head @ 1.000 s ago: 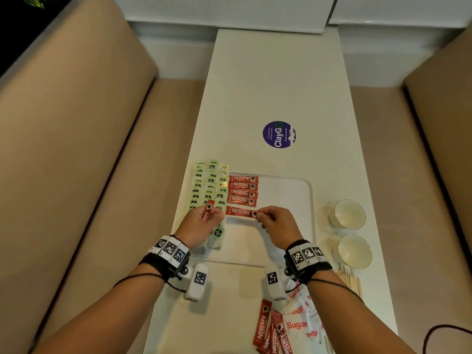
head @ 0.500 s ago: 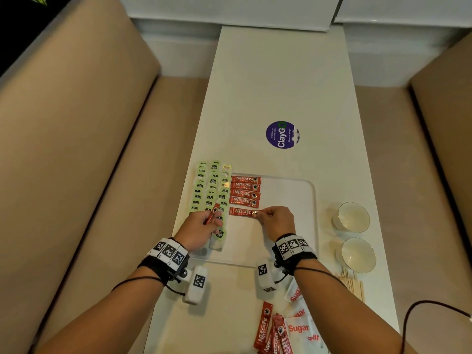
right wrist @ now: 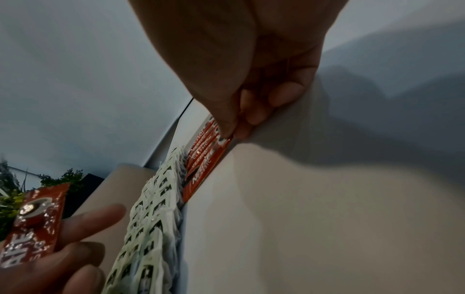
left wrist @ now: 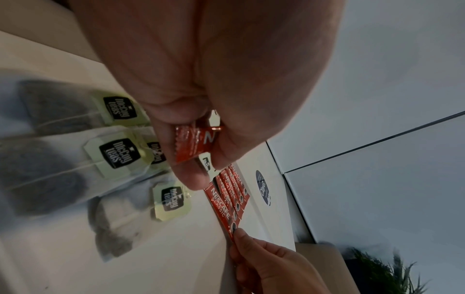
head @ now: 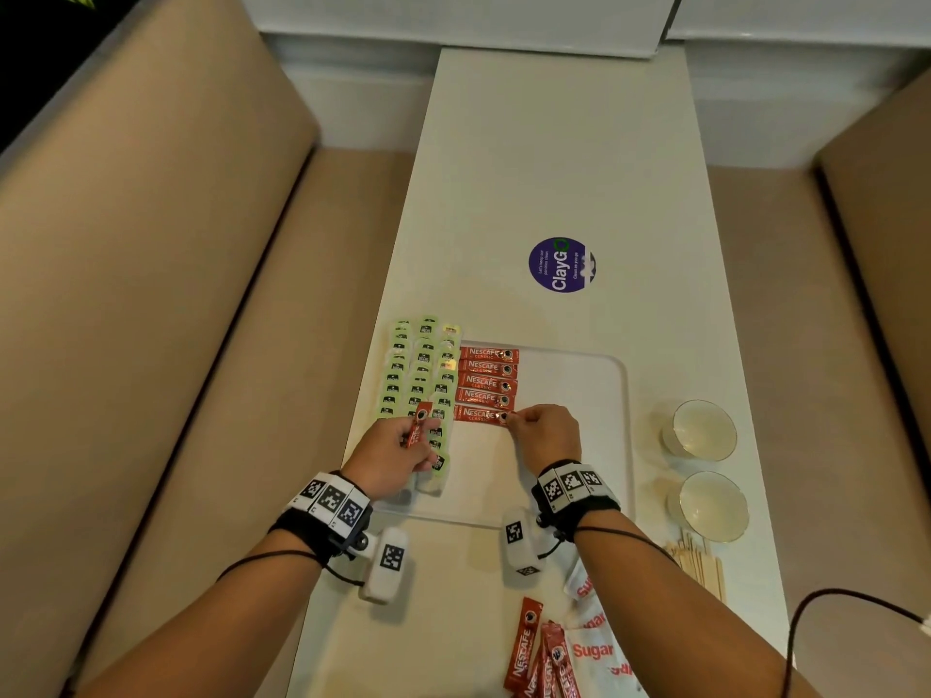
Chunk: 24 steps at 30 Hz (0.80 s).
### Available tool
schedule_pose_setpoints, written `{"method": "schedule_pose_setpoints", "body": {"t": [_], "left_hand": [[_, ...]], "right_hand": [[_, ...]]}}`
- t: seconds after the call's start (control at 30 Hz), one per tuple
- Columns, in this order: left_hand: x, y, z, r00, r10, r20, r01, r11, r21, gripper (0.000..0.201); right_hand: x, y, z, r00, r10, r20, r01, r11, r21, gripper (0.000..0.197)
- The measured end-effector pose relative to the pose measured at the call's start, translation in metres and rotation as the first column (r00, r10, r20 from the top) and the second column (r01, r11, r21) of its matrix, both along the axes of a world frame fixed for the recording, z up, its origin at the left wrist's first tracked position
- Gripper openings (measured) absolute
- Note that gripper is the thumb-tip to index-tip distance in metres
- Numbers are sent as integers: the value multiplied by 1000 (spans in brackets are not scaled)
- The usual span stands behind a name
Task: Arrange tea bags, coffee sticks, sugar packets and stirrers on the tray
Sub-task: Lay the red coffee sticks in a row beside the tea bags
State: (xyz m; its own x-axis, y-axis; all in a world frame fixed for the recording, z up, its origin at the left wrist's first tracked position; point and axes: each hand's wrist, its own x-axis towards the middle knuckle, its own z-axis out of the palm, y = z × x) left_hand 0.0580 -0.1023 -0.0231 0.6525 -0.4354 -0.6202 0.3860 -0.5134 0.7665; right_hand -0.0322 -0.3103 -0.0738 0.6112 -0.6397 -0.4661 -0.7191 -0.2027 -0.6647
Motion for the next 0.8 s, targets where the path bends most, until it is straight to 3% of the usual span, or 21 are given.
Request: {"method": "schedule_pose_setpoints", "body": {"t": [0.4, 0.6, 0.8], "left_hand": [[-1, 2, 3, 996, -57, 67, 57, 998, 10, 17], [-2, 5, 2, 997, -11, 73, 10, 1000, 7, 20], [-4, 3, 3, 994, -82, 78, 80, 996, 27, 12]], "right_hand": [[0, -1, 3, 999, 30, -14, -31, 999, -39, 20], [-9, -3, 6, 998, 51, -47, -52, 998, -34, 34], [-23, 4, 15, 986, 93, 137, -103, 992, 69, 19]]}}
